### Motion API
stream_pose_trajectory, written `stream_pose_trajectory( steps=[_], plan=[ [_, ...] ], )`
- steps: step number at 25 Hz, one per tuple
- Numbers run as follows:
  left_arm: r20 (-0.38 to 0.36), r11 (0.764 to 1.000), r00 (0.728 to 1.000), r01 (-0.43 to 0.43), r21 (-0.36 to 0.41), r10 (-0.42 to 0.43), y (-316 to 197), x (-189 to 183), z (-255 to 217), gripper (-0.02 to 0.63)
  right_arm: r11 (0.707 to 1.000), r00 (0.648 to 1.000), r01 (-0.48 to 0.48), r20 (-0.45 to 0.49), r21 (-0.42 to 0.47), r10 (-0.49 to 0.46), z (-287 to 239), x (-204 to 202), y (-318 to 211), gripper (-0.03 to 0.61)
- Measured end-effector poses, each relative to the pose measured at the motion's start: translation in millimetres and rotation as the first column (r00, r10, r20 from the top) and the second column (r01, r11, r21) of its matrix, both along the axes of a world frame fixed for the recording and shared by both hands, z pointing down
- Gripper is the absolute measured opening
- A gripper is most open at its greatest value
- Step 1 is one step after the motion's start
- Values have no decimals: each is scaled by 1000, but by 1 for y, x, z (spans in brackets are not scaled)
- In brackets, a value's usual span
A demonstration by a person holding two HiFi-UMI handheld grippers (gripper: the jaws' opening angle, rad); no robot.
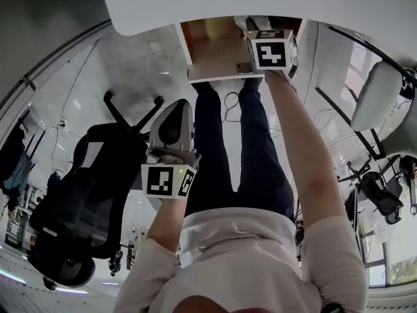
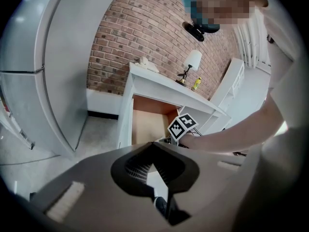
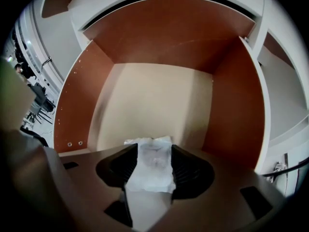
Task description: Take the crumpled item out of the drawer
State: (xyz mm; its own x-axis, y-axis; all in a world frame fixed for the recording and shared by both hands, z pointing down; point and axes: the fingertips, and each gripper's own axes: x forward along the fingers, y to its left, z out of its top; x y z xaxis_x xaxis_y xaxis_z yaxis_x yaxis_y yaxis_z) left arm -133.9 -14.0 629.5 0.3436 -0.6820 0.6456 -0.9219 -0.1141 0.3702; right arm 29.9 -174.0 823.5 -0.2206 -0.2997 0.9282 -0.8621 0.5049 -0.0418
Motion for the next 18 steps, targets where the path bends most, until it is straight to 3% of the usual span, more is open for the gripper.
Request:
stream_pose_trajectory(
  steps=[18],
  plan=[
    [-18,1000,1000,6,-18,-7,2,1,8,9,998,998,-56,-17,-5,55,14,6,-12,227]
  ],
)
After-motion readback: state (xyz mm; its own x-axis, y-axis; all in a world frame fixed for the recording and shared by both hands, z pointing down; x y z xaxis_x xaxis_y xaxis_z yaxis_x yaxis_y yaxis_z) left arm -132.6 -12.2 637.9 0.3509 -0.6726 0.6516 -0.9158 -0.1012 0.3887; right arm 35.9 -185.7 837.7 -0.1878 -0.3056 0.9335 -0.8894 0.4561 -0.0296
